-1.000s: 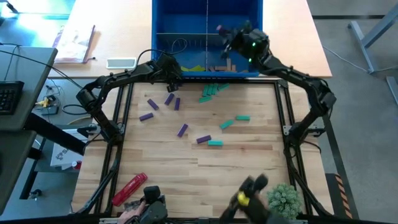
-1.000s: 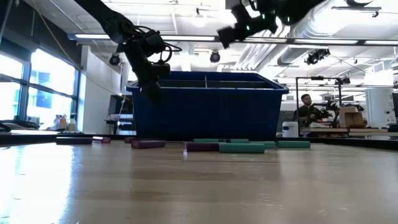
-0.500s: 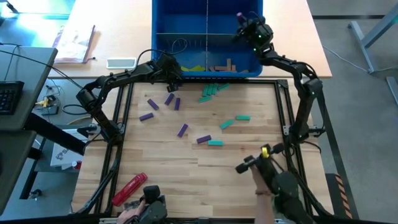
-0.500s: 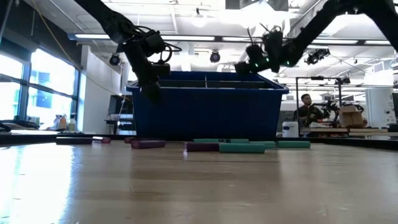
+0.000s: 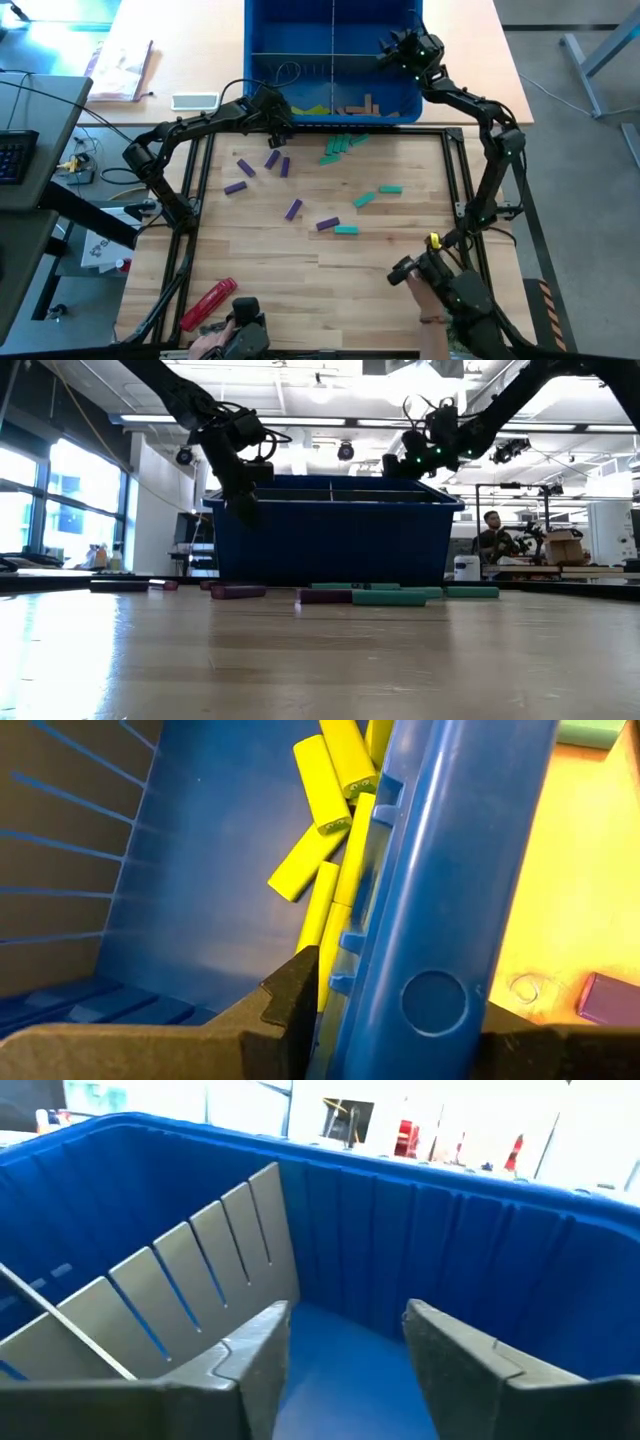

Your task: Sort blocks

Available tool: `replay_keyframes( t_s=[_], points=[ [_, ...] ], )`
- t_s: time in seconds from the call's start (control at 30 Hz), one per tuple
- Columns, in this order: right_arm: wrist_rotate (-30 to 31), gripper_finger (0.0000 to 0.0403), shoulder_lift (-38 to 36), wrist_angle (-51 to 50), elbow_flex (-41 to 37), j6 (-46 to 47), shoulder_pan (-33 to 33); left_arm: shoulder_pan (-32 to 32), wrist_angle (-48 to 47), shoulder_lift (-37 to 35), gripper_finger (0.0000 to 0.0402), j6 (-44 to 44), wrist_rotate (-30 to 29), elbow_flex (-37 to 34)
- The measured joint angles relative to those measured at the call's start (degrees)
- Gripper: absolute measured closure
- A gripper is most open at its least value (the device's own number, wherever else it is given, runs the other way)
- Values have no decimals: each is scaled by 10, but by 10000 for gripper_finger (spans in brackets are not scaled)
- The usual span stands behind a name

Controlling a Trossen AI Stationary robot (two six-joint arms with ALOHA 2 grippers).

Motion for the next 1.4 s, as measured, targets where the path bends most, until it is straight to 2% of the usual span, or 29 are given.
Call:
replay_keyframes(
  t_s=[0.07,0.13,0.23,0.3,0.4,0.5,0.67,0.73,1.2,1.3,1.4],
  points=[
    [-5,200,-17,-30,0,16,0,0,2,0,309,5,-1,0],
    [-56,192,-46,-74,0,9,4,0,3,0,309,6,-7,0],
    [-165,191,-97,-167,0,-46,33,0,1,0,309,7,-16,0],
    [-184,192,-130,-257,0,-111,71,0,0,0,309,9,-18,0],
    [-154,192,-168,-392,0,-203,142,0,0,0,309,8,-19,0],
    [-79,192,-181,-493,0,-250,209,0,0,0,308,6,-19,0],
    [55,192,-170,-554,0,-250,273,0,3,0,308,14,-9,0],
    [83,192,-158,-558,0,-243,279,0,3,0,308,24,-5,0],
    [109,194,-31,-554,0,-238,238,0,20,0,308,19,5,1],
    [131,208,-11,-544,2,-239,238,0,17,0,303,21,5,1],
    [155,245,2,-540,4,-259,241,0,17,0,292,21,5,1]
  ],
)
